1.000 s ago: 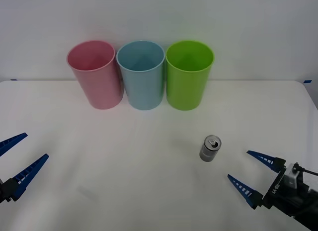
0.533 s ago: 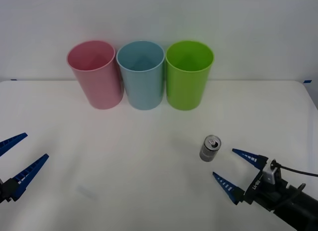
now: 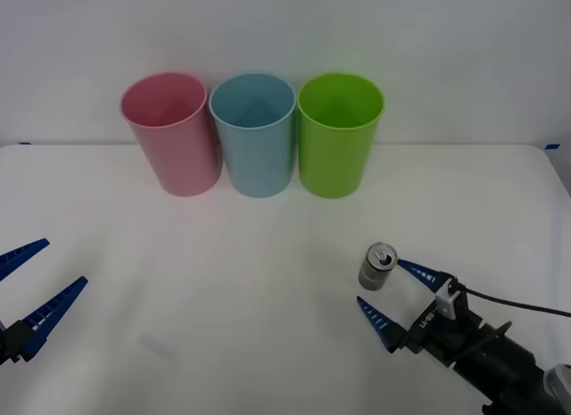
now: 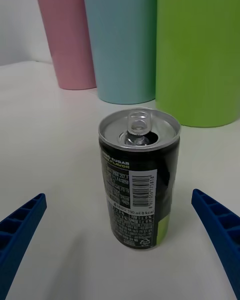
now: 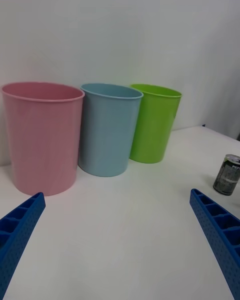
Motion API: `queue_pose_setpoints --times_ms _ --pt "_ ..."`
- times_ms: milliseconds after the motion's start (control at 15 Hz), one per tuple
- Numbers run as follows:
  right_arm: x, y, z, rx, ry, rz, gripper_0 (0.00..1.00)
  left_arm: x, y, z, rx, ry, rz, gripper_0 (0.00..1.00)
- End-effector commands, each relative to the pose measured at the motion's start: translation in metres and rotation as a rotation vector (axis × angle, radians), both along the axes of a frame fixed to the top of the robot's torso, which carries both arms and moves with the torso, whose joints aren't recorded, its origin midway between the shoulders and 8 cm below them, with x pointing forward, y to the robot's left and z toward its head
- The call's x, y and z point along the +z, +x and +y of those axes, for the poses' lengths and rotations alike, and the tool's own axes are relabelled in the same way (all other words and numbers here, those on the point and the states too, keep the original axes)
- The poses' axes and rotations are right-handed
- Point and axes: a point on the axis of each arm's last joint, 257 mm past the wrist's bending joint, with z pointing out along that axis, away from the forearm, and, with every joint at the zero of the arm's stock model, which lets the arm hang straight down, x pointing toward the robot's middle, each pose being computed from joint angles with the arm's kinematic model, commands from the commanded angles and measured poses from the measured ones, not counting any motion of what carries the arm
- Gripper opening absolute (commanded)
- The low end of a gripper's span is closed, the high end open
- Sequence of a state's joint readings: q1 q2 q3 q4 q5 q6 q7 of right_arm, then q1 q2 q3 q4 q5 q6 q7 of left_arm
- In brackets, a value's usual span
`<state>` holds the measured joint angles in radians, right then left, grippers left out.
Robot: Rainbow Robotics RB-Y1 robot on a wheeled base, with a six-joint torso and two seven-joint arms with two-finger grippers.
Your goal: Grasp the object on the table and drop it into the matching bin: aluminum can to the light blue bin, PET bottle to the pink bin.
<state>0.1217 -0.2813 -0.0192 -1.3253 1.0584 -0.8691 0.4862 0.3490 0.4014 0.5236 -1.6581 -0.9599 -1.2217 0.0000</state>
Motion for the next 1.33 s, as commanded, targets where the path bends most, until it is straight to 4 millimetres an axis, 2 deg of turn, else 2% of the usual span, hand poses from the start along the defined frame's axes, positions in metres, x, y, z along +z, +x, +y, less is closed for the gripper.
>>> queue_pose_setpoints --times_ms 67,533,1000,1067,1133,1200,1333 --pt "0.0 0.008 0.011 -0.008 -0.004 0.0 1.0 0.0 0.0 0.0 0.0 0.0 0.0 1.0" --pt "0.003 0.03 0.03 -0.042 -0.017 -0.008 1.0 0.0 0.0 0.0 0.0 0.0 0.0 1.0" --pt "0.002 0.033 0.034 -0.054 -0.024 -0.011 1.0 0.0 0.0 0.0 0.0 0.0 0.0 1.0" --pt "0.002 0.033 0.033 -0.053 -0.028 -0.013 0.64 0.0 0.0 0.0 0.0 0.0 0.0 1.0" --pt "0.003 0.034 0.033 -0.055 -0.028 -0.015 0.2 0.0 0.0 0.0 0.0 0.0 0.0 1.0" --pt "0.003 0.034 0.034 -0.052 -0.029 -0.016 0.0 0.0 0.0 0.0 0.0 0.0 0.0 1.0" --pt "0.004 0.034 0.035 -0.051 -0.027 -0.017 0.0 0.0 0.0 0.0 0.0 0.0 0.0 1.0"
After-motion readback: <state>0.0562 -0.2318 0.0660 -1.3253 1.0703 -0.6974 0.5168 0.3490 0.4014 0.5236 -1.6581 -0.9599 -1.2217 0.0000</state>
